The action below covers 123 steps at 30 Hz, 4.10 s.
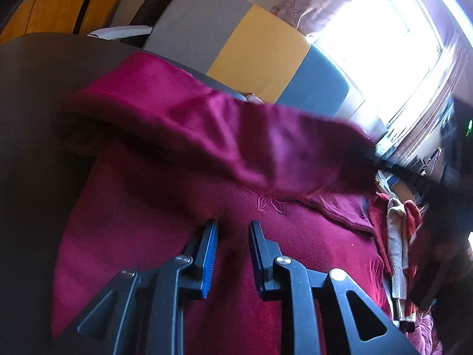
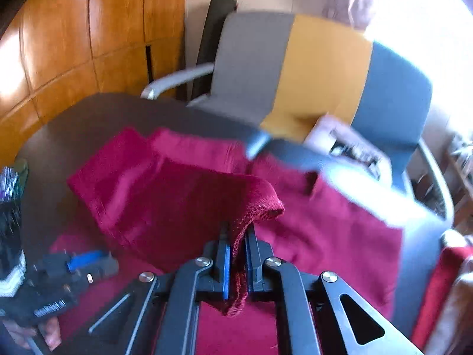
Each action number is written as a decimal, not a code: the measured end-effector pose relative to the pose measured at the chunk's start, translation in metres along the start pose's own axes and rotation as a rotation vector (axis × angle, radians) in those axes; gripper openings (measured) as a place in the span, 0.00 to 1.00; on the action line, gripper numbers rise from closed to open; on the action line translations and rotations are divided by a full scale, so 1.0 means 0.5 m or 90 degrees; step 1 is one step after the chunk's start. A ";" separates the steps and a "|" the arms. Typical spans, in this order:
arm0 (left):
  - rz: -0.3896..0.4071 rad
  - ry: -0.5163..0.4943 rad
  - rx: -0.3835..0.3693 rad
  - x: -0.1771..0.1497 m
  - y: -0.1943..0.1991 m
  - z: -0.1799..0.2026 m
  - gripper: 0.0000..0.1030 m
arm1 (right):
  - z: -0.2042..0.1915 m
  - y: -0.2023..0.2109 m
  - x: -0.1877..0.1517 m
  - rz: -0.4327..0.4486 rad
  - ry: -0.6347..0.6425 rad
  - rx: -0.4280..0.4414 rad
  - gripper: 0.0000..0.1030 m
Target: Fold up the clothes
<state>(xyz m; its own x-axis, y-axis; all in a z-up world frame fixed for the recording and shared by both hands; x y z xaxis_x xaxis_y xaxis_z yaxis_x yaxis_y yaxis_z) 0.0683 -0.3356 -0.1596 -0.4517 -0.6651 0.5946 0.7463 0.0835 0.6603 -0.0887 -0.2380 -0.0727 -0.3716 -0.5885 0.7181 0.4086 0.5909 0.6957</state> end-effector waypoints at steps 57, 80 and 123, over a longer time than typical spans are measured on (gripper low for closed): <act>0.018 -0.189 0.183 0.251 -0.181 0.071 0.28 | 0.263 -0.076 -0.164 -0.038 -0.193 -0.111 0.25; 0.023 -0.188 0.242 0.372 -0.329 0.031 0.34 | 0.348 -0.212 -0.055 0.015 -0.225 -0.055 0.26; 0.020 -0.088 0.176 -0.198 0.223 -0.093 0.33 | 0.117 0.249 -0.555 0.026 -0.312 0.139 0.36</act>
<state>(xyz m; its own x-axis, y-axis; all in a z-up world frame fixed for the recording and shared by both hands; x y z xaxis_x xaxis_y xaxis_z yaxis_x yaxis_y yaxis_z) 0.2191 -0.2949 -0.1663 -0.5070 -0.5534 0.6609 0.6085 0.3133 0.7291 0.0166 0.0311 -0.1841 -0.7260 -0.2670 0.6338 0.2677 0.7391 0.6181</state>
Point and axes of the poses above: each gripper's, at about its wrist camera, not at the fingertips, and y roughly against the way its jaws point, z to its right, x to its top, the point moved 3 cm from there along -y, roughly the way its jaws point, and after that the axes turned 5 degrees about x, right-handed, at the moved point
